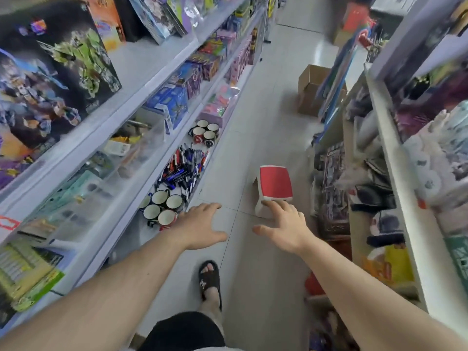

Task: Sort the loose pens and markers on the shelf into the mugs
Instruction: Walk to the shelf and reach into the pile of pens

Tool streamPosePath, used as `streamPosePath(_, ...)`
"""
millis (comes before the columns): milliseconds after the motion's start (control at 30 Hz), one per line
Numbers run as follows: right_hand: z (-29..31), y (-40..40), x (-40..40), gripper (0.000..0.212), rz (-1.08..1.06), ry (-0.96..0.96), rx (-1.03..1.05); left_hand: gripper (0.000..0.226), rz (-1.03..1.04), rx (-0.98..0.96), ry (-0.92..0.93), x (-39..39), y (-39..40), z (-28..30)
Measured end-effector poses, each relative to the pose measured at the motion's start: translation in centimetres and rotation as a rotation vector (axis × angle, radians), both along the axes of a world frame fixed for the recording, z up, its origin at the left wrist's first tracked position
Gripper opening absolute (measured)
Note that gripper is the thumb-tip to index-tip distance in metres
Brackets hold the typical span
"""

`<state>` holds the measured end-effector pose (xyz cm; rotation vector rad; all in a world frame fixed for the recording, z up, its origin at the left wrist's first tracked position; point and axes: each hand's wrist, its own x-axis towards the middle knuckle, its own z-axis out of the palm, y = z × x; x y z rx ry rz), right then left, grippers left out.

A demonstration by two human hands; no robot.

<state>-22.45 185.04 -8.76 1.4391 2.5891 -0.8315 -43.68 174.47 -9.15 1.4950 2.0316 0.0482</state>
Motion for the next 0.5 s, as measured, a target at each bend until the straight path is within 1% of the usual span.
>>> streamPosePath(67, -0.6, 3.3, -1.6, 0.097, 0.016, -0.011, 0.007, 0.085, 0.002, -0.003, -0.016, -1.4, 3.1, -0.5)
streamPosePath(167, -2.4, 10.4, -5.8, 0.105, 0.052, -0.031, 0.018, 0.085, 0.012, 0.007, -0.049, -5.4, 10.1, -2.3)
streamPosePath(333, -2.9, 20.6, -13.2, 0.106, 0.182, -0.088, 0.009, 0.087, 0.073, -0.017, -0.084, -12.1, 19.8, -3.4)
streamPosePath(433, -2.5, 25.6, -17.3, 0.108, 0.244, -0.098, -0.015, 0.087, 0.132, -0.031, -0.068, -15.8, 23.5, -3.3)
streamPosePath(500, -2.6, 28.5, -20.0, 0.106, 0.306, -0.093, -0.043, 0.088, 0.171, -0.049, -0.063, -18.0, 25.2, -3.5)
